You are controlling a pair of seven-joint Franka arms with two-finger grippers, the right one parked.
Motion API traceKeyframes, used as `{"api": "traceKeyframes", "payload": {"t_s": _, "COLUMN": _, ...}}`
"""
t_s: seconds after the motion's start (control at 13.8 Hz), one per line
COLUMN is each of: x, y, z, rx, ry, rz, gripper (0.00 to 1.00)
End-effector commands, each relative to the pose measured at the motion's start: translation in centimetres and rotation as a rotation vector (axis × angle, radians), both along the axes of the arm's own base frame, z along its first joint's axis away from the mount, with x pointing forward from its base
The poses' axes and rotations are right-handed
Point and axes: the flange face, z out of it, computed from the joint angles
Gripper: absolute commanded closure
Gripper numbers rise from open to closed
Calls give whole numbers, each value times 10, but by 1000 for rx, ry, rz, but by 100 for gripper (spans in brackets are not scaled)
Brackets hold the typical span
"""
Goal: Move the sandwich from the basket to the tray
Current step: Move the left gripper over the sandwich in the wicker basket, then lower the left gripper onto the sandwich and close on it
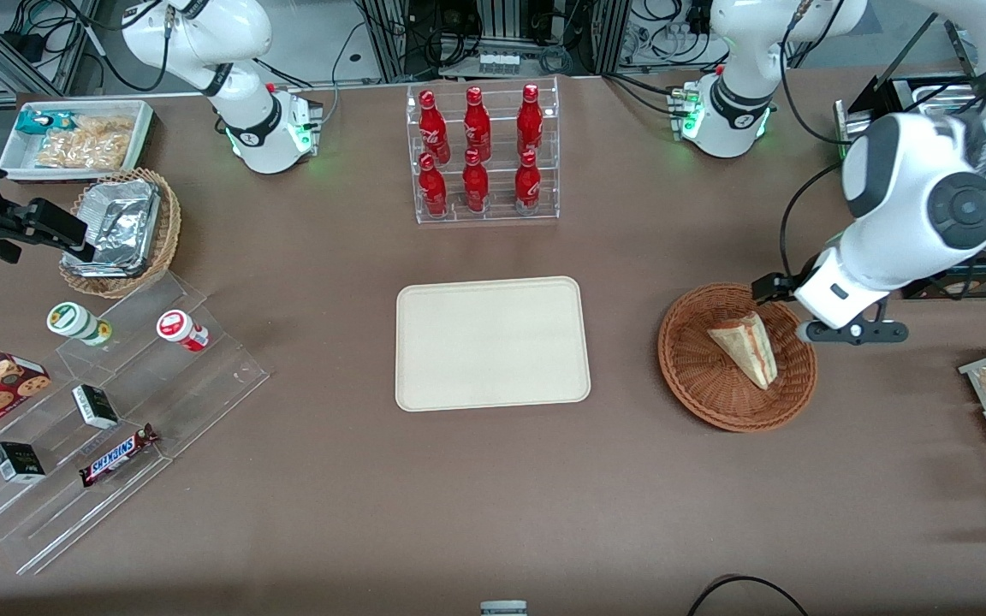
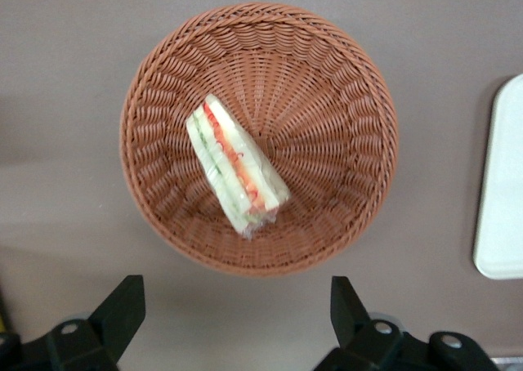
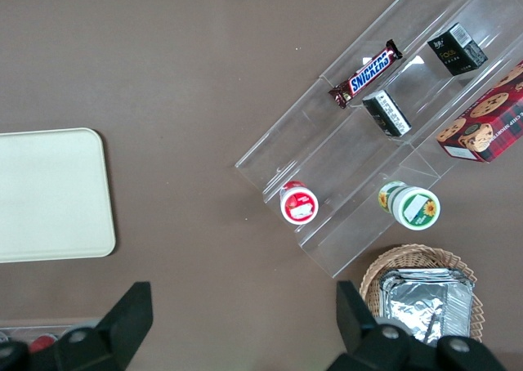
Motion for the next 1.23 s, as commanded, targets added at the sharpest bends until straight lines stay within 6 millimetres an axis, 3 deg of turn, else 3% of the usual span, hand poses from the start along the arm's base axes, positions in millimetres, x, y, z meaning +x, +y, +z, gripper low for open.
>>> {"api": "traceKeyframes", "payload": {"t_s": 0.0, "x": -18, "y": 2, "z": -32, "rx": 5, "ry": -44, "rz": 61, "gripper": 0}}
{"api": "traceKeyframes", "payload": {"t_s": 0.14, "x": -27, "y": 5, "z": -53, "rx": 3, "ry": -68, "rz": 85, "gripper": 0}}
{"api": "traceKeyframes", "payload": {"t_s": 0.43, "x": -28, "y": 9, "z": -64, "rx": 17, "ry": -65, "rz": 259, "gripper": 0}}
{"api": "traceKeyframes", "payload": {"t_s": 0.87, "x": -20, "y": 7, "z": -90, "rx": 32, "ry": -79, "rz": 665, "gripper": 0}}
{"api": "traceKeyframes", "payload": {"t_s": 1.16, "x": -15, "y": 8, "z": -116, "rx": 33, "ry": -67, "rz": 726, "gripper": 0}}
